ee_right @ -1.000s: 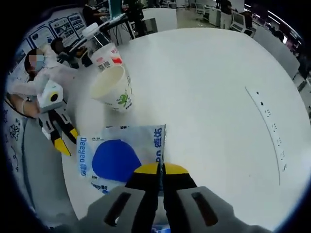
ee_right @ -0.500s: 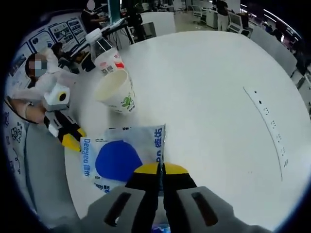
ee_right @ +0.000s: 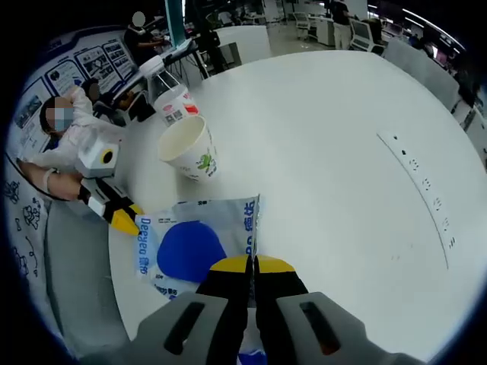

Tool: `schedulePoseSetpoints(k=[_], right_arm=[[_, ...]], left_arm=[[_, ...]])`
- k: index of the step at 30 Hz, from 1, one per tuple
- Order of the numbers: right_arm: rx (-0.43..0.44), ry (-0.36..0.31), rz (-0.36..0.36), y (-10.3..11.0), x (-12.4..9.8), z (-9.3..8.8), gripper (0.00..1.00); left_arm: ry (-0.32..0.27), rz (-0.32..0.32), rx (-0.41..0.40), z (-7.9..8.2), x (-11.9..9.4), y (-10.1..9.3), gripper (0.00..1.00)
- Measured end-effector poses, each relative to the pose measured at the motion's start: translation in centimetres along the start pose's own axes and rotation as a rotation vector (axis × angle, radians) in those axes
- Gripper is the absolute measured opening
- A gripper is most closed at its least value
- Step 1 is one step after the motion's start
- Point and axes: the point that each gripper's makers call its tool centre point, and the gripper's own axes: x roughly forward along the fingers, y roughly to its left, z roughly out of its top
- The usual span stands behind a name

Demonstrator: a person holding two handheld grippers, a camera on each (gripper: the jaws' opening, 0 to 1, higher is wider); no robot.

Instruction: Arrange the tabletop items into an orderly group along one side of the table until the central work area is clear of visible clutter.

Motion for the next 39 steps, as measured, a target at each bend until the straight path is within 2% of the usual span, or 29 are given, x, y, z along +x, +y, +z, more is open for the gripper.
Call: schedulePoseSetpoints(k=[2, 3, 5, 16, 25, 33, 36, 39], right_arm=[[0.006, -0.001, -0.001, 0.0, -0.1, -0.3, 0.0], [0.01, 0.001, 0.001, 0.1, -0.1, -0.4, 0.0], [0.014, -0.003, -0.002, 0.1, -0.2, -0.6, 0.0], [0.051, -0.041, -0.002, 0.7, -1.3, -0.5, 0.0], [0.118, -0.103, -0.033, 1.1, -3.1, -1.0, 0.0], [0.2, -0.173, -0.07, 1.5, -5.2, -1.9, 0.0], [0.248, -0.22, -0.078, 1.7, -6.0, -2.3, 0.0], [0.288, -0.238, -0.087, 1.8, -6.4, -3.1, 0.0]], left_arm=[[0.002, -0.002, 0.003, 0.0, 0.0, 0.0, 0.05], [-0.002, -0.005, 0.009, 0.1, -0.1, -0.1, 0.0], [0.013, 0.007, 0.062, 0.0, -0.1, 0.0, 0.0], [0.019, -0.009, 0.07, 0.1, -0.5, -0.4, 0.0], [0.0, -0.016, 0.12, 1.0, -1.3, -1.4, 0.0], [-0.043, -0.012, 0.225, 3.2, -1.9, -2.3, 0.0], [-0.053, -0.012, 0.253, 3.8, -1.9, -2.6, 0.0], [-0.061, -0.012, 0.283, 4.5, -1.8, -3.0, 0.0]])
